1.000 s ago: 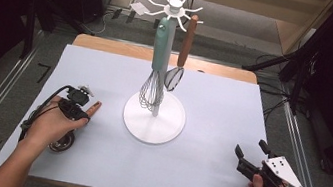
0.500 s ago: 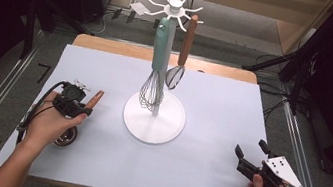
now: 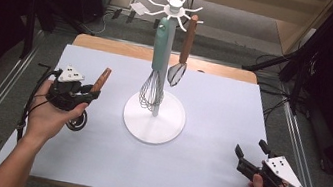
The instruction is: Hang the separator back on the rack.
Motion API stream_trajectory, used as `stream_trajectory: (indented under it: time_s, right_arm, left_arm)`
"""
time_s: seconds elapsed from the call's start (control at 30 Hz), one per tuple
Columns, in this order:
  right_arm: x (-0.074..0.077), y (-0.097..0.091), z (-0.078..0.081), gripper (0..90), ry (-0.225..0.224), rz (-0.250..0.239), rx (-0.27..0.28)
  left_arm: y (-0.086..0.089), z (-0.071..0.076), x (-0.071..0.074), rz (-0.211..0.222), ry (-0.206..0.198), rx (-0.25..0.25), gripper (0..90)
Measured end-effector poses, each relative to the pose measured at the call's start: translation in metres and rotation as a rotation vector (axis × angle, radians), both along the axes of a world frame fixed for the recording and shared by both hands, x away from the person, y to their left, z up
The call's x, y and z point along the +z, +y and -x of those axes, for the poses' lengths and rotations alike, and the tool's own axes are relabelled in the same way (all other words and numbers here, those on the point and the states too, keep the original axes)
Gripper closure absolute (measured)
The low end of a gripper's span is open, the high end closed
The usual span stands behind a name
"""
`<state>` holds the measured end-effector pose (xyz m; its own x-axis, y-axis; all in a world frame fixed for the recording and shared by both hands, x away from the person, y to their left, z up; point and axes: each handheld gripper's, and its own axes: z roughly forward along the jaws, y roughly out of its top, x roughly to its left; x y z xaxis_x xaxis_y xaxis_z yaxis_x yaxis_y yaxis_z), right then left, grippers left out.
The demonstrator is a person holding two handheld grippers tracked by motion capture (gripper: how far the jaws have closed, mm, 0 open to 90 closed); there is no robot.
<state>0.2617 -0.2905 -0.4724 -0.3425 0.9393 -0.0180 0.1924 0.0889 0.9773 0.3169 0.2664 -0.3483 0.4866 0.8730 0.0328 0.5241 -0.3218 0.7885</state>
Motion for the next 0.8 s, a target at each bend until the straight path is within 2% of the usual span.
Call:
stream_trajectory:
  time_s: [0.13, 0.23, 0.3, 0.33, 0.53, 0.63, 0.8]
  right_arm:
    - [0.0, 0.0, 0.0, 17.0, 0.003, -0.006, -0.001]
    - [0.0, 0.0, 0.0, 16.9, 0.0, -0.004, 0.001]
    - [0.0, 0.0, 0.0, 16.9, 0.001, -0.007, 0.003]
    - [0.0, 0.0, 0.0, 17.0, 0.003, -0.008, 0.003]
    - [0.0, -0.001, 0.0, 17.0, -0.003, -0.006, 0.003]
    - [0.0, -0.001, 0.0, 17.0, -0.001, -0.006, 0.002]
    - [0.0, 0.0, 0.0, 17.0, -0.001, -0.005, 0.004]
  left_arm:
    - [-0.006, 0.007, 0.017, 0.043, -0.108, -0.019, 69.8]
    - [-0.01, 0.011, 0.029, 0.064, -0.158, -0.04, 69.8]
    - [-0.013, 0.013, 0.038, 0.103, -0.177, -0.063, 69.8]
    - [-0.014, 0.015, 0.041, 0.122, -0.204, -0.072, 69.8]
    - [-0.022, 0.022, 0.059, 0.178, -0.287, -0.114, 69.8]
    - [-0.023, 0.021, 0.068, 0.221, -0.306, -0.138, 69.8]
    - [-0.028, 0.023, 0.084, 0.257, -0.345, -0.178, 69.8]
